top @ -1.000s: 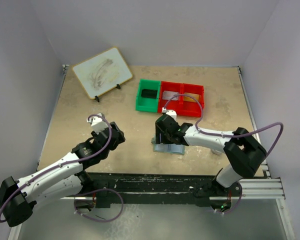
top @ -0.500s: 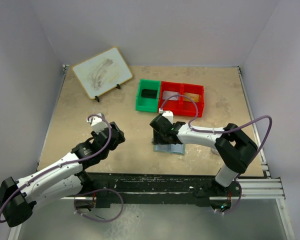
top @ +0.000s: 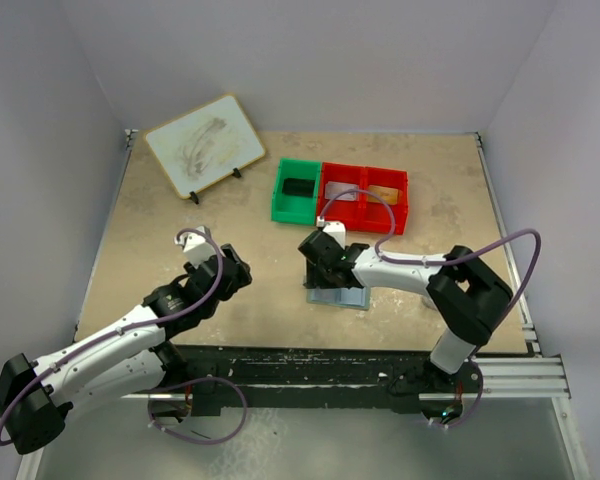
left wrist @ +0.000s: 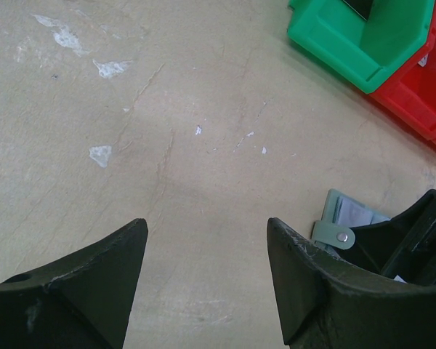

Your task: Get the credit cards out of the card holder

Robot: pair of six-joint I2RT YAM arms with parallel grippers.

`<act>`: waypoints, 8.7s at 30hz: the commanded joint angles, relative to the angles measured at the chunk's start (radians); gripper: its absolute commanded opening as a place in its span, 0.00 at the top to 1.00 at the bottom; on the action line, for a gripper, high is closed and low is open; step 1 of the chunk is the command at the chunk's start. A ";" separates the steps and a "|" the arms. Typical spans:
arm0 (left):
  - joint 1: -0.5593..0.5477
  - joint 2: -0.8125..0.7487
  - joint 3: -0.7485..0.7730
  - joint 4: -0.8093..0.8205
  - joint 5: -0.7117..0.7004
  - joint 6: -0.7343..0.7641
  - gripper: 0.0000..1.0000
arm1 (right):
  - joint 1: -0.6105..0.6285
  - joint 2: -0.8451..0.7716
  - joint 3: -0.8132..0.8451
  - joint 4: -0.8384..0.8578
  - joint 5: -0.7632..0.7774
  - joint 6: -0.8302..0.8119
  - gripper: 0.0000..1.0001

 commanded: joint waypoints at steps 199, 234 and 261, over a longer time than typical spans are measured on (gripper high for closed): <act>-0.196 0.870 0.261 0.864 0.518 0.141 0.68 | -0.378 -0.389 -0.316 0.179 -0.243 -0.024 0.29; -0.233 0.821 0.347 0.696 0.451 0.229 0.49 | -0.620 -0.569 -0.406 0.233 -0.425 -0.146 0.28; -0.154 0.959 0.215 1.009 0.474 -0.048 0.58 | -0.619 -0.328 -0.517 0.535 -0.732 -0.206 0.63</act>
